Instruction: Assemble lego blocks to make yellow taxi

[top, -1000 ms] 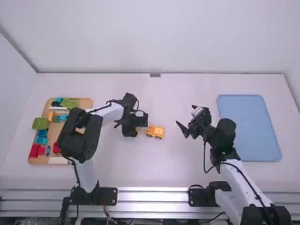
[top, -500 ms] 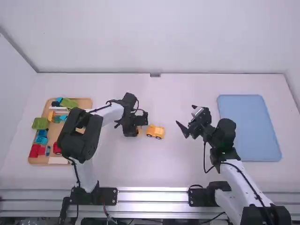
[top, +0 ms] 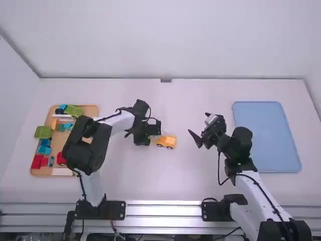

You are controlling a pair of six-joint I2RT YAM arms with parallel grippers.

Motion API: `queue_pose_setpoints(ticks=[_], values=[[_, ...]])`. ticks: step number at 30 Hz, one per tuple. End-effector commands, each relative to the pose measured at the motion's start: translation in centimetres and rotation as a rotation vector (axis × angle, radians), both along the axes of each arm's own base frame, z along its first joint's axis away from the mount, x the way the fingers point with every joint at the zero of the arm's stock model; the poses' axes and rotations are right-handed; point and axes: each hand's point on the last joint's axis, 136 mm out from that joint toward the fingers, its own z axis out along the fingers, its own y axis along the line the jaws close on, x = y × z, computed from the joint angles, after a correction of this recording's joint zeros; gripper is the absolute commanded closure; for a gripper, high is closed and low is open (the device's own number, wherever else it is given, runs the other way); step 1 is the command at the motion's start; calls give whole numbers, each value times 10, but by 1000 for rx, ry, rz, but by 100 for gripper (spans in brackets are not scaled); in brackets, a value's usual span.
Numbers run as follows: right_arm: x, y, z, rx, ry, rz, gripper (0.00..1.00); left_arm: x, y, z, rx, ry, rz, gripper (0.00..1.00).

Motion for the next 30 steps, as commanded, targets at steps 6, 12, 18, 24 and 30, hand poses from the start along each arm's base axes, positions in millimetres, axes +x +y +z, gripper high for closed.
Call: queue_pose_setpoints(ticks=[6, 12, 18, 24, 30], values=[[-3, 1, 1, 6, -2, 9, 2, -13, 2, -10, 28, 41, 1, 55], [-3, 1, 1, 6, -1, 9, 2, -11, 14, -15, 94, 34, 95, 62], [-3, 1, 1, 6, -1, 9, 2, -10, 10, -14, 70, 46, 130, 70], [-2, 1, 2, 6, -5, 9, 2, 3, 20, -14, 101, 43, 447, 67], [-1, 1, 5, 4, -23, 6, 2, 0, 22, -13, 74, 136, 828, 86]])
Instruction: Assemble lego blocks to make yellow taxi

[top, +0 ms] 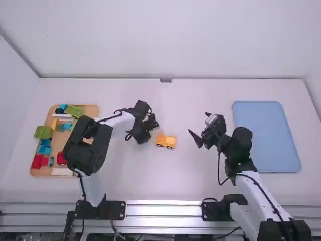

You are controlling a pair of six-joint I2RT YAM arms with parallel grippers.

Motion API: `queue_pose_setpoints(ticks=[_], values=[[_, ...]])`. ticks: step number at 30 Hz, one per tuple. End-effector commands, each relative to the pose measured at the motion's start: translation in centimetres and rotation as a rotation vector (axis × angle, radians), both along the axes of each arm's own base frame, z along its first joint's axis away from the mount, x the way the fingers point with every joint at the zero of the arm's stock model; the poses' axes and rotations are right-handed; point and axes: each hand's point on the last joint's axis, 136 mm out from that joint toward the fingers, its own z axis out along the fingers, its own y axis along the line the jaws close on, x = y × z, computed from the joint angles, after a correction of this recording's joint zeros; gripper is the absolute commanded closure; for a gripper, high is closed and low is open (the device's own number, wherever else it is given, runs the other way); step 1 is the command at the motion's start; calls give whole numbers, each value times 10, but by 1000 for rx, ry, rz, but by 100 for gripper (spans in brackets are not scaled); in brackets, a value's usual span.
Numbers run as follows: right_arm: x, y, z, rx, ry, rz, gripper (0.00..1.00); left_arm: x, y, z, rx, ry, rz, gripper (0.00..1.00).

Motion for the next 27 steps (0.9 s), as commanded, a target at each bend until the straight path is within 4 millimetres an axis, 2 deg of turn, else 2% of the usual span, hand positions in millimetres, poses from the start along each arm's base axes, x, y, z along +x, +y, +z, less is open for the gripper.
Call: queue_pose_setpoints(ticks=[1, 3, 5, 7, 13, 16, 17, 20, 23, 24, 27], values=[[-2, 1, 3, 5, -13, 5, 2, -11, 5, -8, 2, 77, 274, 90], [-2, 1, 4, 6, -16, 6, 2, -12, 6, -8, 0, 94, 358, 98], [-2, 1, 5, 6, -20, 9, 2, -13, 6, -8, -10, 108, 434, 98], [-2, 1, 5, 6, -20, 8, 2, -12, 5, -8, -27, 126, 580, 98], [-2, 1, 5, 6, -20, 9, 2, -14, 21, -9, -1, 142, 1078, 98], [-2, 1, 5, 7, -19, 9, 2, -20, 29, -10, 1, 160, 1443, 98], [-2, 1, 5, 7, -19, 9, 2, -21, 30, -10, -2, 169, 1510, 98], [-2, 2, 5, 9, -17, 10, 2, -27, 25, -10, -41, 230, 1822, 98], [-2, 1, 5, 9, -17, 7, 2, -26, 24, -10, -70, 245, 1990, 96], [-2, 1, 5, 9, -17, 7, 2, -27, 23, -10, -73, 252, 2033, 98], [-2, 1, 4, 9, -16, 8, 2, -33, 10, -9, -111, 373, 2269, 97]])
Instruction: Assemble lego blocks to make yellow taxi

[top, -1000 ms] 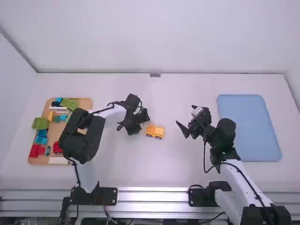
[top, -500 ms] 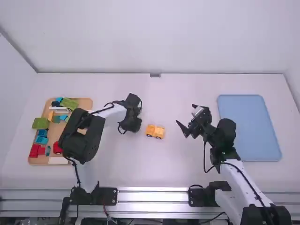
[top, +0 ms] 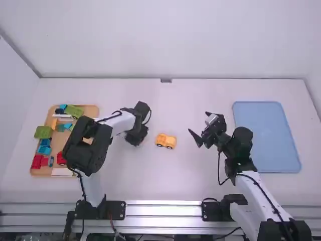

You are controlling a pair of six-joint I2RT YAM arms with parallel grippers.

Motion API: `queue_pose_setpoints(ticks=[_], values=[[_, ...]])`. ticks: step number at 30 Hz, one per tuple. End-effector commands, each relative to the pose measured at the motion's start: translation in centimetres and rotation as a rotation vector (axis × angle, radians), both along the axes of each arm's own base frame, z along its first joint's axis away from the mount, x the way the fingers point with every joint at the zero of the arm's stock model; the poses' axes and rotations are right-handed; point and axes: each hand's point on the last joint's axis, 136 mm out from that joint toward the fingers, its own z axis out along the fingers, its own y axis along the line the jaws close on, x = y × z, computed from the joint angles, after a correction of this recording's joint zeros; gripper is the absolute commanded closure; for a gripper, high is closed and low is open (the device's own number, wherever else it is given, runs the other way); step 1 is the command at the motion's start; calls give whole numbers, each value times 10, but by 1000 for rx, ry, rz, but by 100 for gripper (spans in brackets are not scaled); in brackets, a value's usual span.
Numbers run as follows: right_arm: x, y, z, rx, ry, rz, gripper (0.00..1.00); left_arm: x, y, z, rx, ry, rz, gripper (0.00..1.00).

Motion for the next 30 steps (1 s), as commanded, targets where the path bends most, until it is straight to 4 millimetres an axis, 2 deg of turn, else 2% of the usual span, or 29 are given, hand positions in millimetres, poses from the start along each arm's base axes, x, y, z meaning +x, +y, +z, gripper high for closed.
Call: queue_pose_setpoints(ticks=[1, 7, 12, 13, 15, 16, 17, 19, 26, 30], values=[[-2, 1, 1, 6, -2, 6, 2, -18, -15, -8, -98, 105, 339, 97], [-3, 1, -1, 6, 7, 6, 2, -9, -32, -5, -199, 108, 467, 98], [-3, 1, -3, 4, 16, 6, 2, -7, -34, -4, -208, 106, 500, 97], [-3, 1, -3, 2, 14, 6, 2, -7, -34, -4, -208, 107, 500, 92], [-3, 1, -3, 2, 15, 8, 2, -7, -34, -4, -207, 106, 500, 71], [-3, 1, -3, 2, 15, 7, 2, -7, -34, -4, -208, 107, 500, 50], [-3, 1, -3, 3, 15, 6, 2, -7, -34, -4, -208, 106, 500, 44], [-3, 1, -3, 3, 15, 5, 2, -7, -34, -4, -208, 106, 500, 1], [-3, 1, -4, 2, 20, 6, 2, -3, -33, -1, -198, 91, 459, 1], [-3, 1, -3, 2, 18, 6, 2, 2, -27, 16, -148, 86, 413, 1]])
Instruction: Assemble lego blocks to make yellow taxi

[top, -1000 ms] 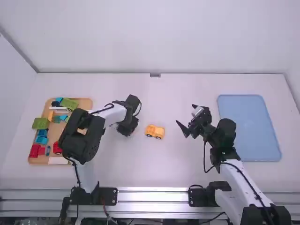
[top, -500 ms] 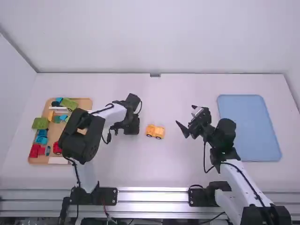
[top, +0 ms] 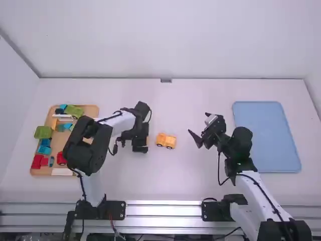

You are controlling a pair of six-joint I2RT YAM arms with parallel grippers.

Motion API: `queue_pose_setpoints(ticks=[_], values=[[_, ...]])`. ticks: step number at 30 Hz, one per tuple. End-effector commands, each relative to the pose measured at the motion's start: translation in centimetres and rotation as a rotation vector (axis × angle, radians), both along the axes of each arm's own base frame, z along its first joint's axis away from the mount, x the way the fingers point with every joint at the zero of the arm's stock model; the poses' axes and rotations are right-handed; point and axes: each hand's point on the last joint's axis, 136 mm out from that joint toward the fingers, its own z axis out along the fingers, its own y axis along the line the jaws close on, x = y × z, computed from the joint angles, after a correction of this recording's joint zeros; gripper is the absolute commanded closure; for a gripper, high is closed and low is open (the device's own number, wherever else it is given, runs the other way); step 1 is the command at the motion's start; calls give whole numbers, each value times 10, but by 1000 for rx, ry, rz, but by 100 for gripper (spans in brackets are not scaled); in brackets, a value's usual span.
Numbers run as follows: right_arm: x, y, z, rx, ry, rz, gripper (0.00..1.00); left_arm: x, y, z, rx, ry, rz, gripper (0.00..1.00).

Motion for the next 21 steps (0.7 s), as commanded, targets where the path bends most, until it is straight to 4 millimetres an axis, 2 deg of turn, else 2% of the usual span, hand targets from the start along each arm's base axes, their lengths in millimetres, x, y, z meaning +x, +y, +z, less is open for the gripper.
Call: queue_pose_setpoints(ticks=[1, 2, 4, 6, 10, 13, 14, 16, 21], values=[[-2, 1, 1, 5, -4, 6, 2, 14, 0, 13, 27, -36, -54, 1], [-2, 1, 1, 6, -4, 6, 2, 15, 0, 17, 32, -35, -65, 1], [-2, 1, 1, 5, -4, 6, 2, 24, 4, 41, 50, -41, -132, 1], [-2, 1, 1, 6, -4, 5, 2, 29, 4, 58, 51, -45, -195, 1], [-2, 1, 1, 5, -4, 6, 2, 43, 16, 101, 114, -96, -423, 1], [-2, 0, 1, 5, -5, 5, 2, 68, 26, 130, 225, -205, -654, 1], [-2, 0, 1, 5, -5, 5, 2, 71, 27, 133, 238, -217, -676, 1], [-2, 1, 1, 5, -4, 4, 2, 88, 33, 152, 325, -284, -862, 1], [-2, 0, 1, 4, -3, 2, 2, 100, 38, 165, 418, -325, -1114, 1]])
